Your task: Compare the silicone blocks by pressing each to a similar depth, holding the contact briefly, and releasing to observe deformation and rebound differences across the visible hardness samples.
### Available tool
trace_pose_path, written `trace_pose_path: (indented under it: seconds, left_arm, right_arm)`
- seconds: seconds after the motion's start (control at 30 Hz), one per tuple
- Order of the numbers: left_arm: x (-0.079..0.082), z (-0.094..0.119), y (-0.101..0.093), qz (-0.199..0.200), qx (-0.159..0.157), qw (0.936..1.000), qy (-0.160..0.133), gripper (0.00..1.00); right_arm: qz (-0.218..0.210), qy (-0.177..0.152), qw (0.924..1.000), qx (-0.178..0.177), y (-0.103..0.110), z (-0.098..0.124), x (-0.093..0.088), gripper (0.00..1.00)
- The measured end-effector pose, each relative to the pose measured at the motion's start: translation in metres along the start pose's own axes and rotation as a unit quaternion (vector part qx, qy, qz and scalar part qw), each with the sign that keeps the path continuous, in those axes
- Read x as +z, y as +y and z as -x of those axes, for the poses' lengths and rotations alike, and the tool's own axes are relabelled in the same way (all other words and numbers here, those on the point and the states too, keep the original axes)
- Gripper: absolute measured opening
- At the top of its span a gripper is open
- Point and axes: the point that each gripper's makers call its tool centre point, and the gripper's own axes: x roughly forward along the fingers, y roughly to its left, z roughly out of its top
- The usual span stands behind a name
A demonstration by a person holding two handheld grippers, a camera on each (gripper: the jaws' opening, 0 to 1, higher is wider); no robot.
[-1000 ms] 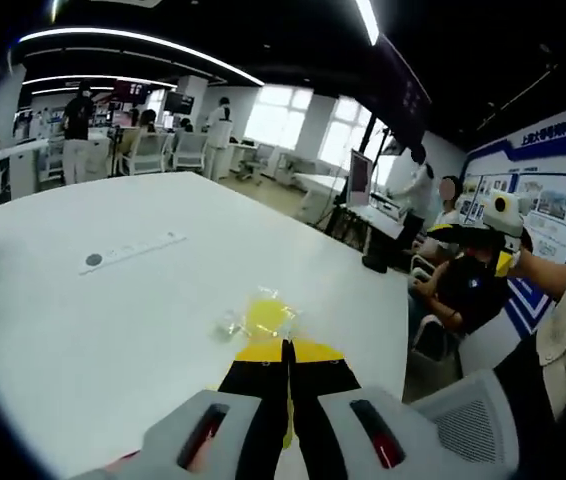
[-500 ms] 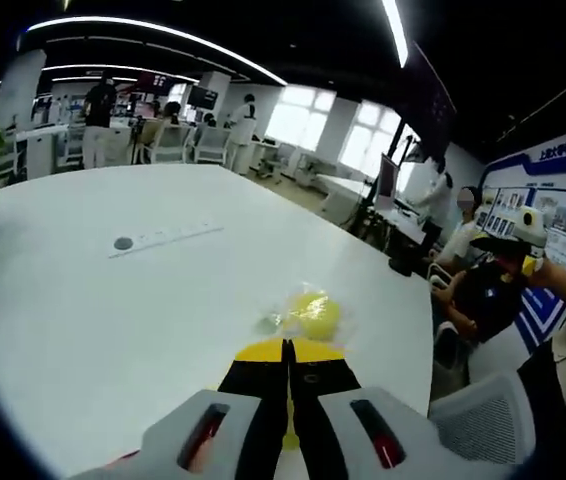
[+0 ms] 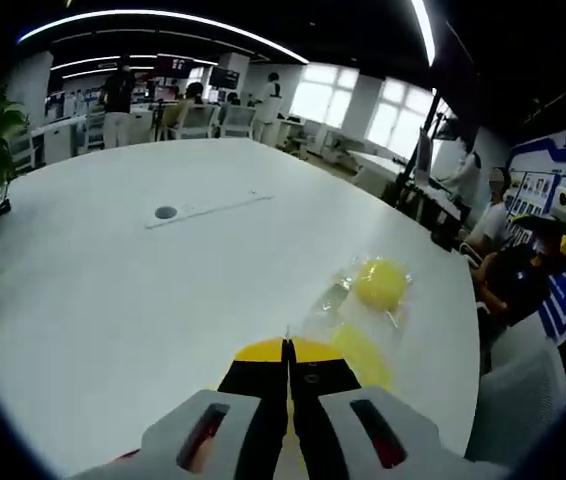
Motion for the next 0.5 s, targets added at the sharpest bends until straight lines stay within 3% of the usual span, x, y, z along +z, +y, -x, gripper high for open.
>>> trace_pose_path:
  seconds: [0.27,0.5]
  left_arm:
    - [-0.010,-0.012,0.027,0.021,0.020,0.9996,0.008,0.00]
    - [-0.022,-0.019,0.036,0.018,0.026,0.9993,0.021,0.00]
  right_arm:
    - [-0.001,0.016,0.9999,-0.006,-0.004,-0.005,-0.005,0.72]
    - [-0.004,0.019,0.9998,-0.009,-0.009,-0.007,-0.005,0.72]
